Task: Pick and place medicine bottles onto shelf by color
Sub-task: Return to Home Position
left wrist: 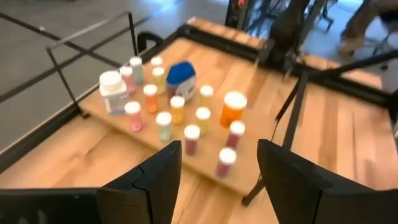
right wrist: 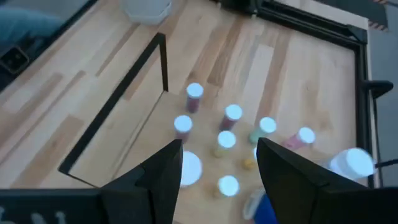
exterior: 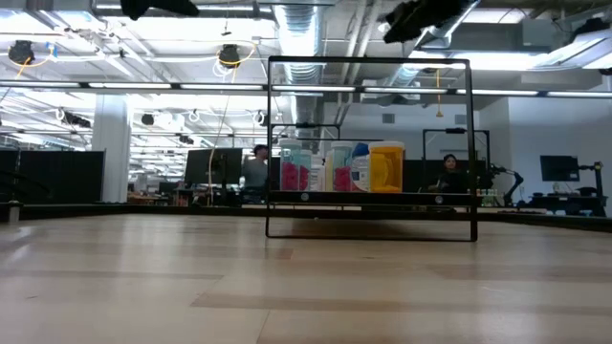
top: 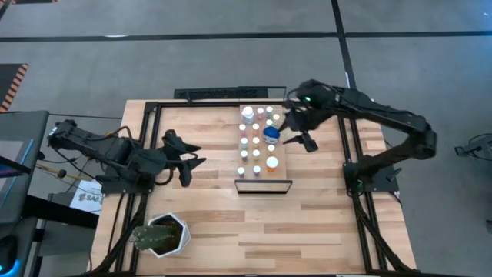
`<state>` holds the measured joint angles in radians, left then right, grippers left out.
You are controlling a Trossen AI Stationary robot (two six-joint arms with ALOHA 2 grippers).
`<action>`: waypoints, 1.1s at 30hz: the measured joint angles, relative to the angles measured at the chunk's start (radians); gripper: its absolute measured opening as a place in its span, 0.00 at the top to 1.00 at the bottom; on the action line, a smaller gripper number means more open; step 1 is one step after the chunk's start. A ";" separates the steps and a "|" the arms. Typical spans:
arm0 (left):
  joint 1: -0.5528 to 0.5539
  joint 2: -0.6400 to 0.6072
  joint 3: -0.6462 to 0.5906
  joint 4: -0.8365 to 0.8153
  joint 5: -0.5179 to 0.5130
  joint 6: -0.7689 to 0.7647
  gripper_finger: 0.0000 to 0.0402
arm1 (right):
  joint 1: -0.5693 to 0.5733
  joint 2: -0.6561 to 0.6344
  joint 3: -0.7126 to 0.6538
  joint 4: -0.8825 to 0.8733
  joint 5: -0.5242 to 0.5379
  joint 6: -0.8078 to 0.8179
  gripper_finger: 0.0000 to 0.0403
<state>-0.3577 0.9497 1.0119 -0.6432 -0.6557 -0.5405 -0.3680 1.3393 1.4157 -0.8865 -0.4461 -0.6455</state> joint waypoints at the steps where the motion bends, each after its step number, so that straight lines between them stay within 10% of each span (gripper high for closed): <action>1: 0.016 -0.004 0.000 -0.017 0.022 0.007 0.51 | 0.000 -0.034 -0.044 0.031 0.000 0.025 0.43; 17: 0.244 -0.021 -0.179 0.189 0.291 0.154 0.51 | 0.005 -0.459 -0.667 0.530 0.221 0.318 0.43; 33: 0.353 -0.021 -0.462 0.675 0.378 0.320 0.51 | 0.025 -0.519 -1.016 0.926 0.291 0.439 0.43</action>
<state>-0.0044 0.9291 0.5502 0.0314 -0.2782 -0.2203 -0.3434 0.8204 0.3996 0.0390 -0.1549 -0.2062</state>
